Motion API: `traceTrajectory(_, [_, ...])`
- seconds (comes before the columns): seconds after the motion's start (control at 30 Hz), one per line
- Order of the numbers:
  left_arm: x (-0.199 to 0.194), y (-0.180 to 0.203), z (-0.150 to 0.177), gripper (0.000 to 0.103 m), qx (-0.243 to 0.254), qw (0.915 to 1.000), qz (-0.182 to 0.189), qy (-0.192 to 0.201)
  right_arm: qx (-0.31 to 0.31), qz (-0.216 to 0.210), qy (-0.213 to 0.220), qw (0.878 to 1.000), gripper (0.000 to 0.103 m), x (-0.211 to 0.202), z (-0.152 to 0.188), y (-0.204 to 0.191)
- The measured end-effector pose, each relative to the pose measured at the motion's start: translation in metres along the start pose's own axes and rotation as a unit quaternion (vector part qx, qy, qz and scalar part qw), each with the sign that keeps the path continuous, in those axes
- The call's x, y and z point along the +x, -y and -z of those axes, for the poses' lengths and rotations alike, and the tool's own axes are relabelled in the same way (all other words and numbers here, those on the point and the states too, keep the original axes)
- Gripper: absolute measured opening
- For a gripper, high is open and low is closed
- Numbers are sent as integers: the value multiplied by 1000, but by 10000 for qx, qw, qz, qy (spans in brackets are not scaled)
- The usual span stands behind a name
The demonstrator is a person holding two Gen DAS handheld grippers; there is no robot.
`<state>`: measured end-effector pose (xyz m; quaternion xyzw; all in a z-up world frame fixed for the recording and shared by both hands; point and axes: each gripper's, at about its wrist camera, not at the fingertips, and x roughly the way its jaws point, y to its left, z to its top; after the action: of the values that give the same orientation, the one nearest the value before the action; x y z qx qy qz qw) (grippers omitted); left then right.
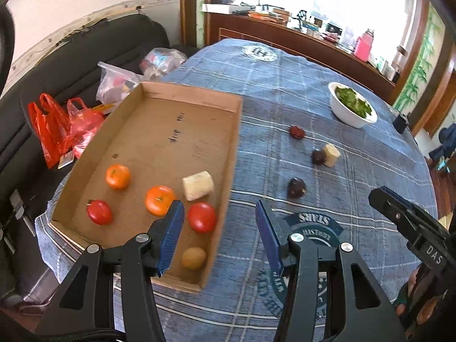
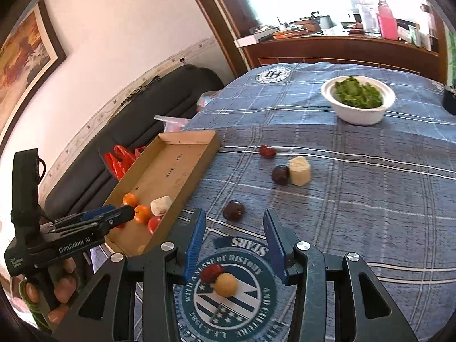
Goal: Organize fruits
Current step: 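Withdraw both grippers from the tray toward the remaining foods on the tablecloth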
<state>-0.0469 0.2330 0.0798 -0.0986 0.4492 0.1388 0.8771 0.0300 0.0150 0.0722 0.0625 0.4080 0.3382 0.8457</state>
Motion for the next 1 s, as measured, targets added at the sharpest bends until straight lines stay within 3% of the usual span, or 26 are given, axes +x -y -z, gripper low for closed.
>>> traceTrajectory(0.5, [10, 39, 5, 51, 339, 9988, 286, -209, 168, 206, -9, 9996, 45, -6, 5, 23])
traceTrajectory(0.77, [34, 49, 0, 51, 392, 9968, 556, -427, 213, 330, -95, 9992, 45, 18, -6, 35])
traceTrajectory(1.0, [61, 64, -6, 51, 470, 9952, 578, -632, 234, 471, -222, 9984, 45, 58, -33, 46])
